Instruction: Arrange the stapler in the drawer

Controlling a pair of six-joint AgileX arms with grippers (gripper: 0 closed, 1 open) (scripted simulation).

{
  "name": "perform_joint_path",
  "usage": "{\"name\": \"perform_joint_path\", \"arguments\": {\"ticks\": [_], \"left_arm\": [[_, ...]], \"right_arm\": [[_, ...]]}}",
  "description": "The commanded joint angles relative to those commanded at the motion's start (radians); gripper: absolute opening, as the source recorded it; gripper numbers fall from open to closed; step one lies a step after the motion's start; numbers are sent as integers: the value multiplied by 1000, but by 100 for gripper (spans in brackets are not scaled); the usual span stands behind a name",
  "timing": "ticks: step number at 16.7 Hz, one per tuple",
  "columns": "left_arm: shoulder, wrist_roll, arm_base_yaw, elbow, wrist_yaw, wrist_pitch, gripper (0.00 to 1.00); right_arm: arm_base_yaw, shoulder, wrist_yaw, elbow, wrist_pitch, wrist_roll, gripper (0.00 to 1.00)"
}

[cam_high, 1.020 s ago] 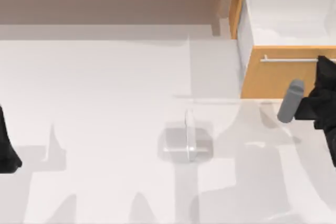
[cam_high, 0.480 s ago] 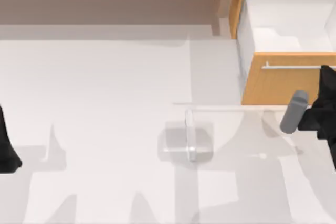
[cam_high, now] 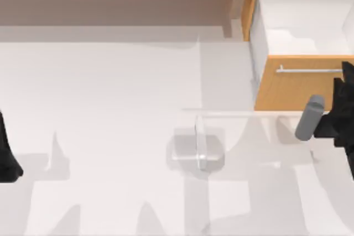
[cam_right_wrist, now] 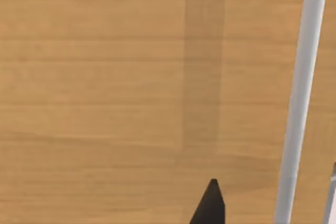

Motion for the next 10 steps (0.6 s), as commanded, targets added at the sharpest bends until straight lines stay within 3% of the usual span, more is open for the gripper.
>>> {"name": "perform_joint_path", "arguments": {"ticks": [3, 10], "left_arm": [[0, 0, 0, 0, 0, 0, 100], [0, 0, 0, 0, 0, 0, 100]], "right_arm": [[0, 0, 0, 0, 0, 0, 98], [0, 0, 0, 0, 0, 0, 100]]}}
